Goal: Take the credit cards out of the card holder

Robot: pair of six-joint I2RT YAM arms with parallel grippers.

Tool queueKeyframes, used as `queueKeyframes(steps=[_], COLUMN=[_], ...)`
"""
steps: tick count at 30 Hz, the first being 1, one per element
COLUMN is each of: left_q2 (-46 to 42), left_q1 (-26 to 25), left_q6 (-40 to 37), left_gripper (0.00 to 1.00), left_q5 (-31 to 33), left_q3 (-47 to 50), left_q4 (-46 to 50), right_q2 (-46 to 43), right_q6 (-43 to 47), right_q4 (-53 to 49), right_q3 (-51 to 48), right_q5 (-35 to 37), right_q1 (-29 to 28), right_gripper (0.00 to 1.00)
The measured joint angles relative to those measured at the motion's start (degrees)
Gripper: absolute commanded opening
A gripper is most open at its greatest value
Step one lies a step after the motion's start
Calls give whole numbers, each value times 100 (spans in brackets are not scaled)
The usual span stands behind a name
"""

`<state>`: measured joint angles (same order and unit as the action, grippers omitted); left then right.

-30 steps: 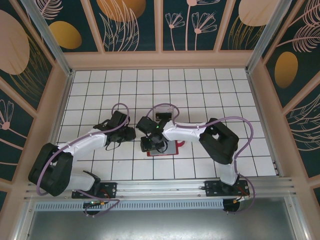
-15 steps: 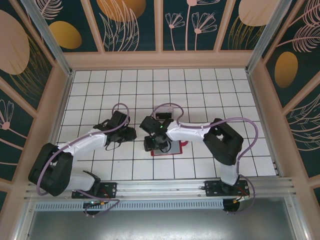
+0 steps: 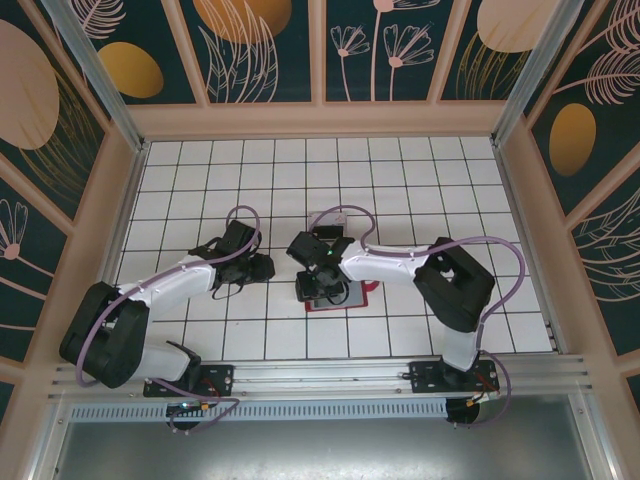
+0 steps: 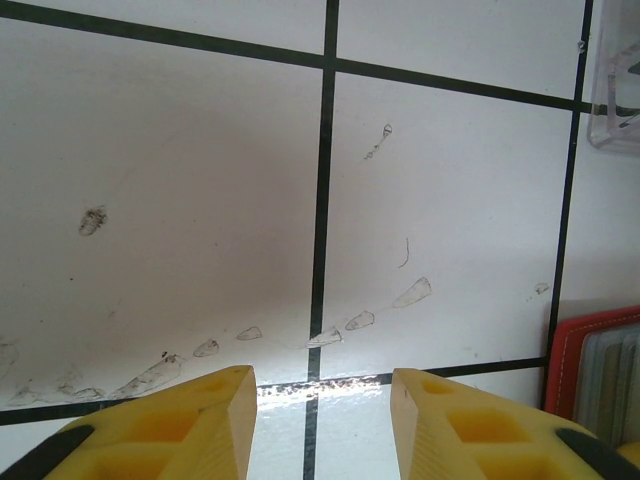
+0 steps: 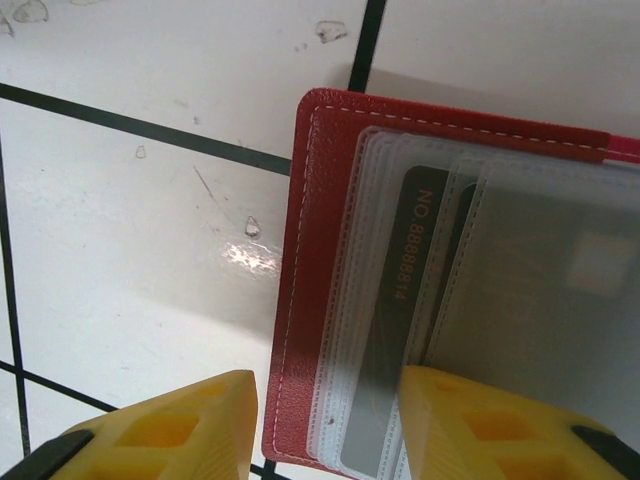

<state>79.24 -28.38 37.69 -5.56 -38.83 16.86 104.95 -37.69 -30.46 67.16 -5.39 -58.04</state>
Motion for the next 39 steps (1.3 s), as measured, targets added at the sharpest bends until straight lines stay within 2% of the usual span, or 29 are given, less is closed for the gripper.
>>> queueKeyframes(steps=[16, 26, 39], left_q2=[50, 74, 120], left_q1=[0, 0, 0], left_q6=[0, 0, 0], left_gripper=[41, 41, 41], left_q5=[-9, -26, -66], left_q3=[-61, -61, -61], left_q4=[-7, -15, -17], right_q2=[-240, -247, -214], right_q6=[7, 4, 7], right_q4=[-101, 332, 254], right_q3=[-136, -146, -328], right_q5=[55, -413, -256], right_q1=[140, 164, 256], right_gripper=[46, 46, 46])
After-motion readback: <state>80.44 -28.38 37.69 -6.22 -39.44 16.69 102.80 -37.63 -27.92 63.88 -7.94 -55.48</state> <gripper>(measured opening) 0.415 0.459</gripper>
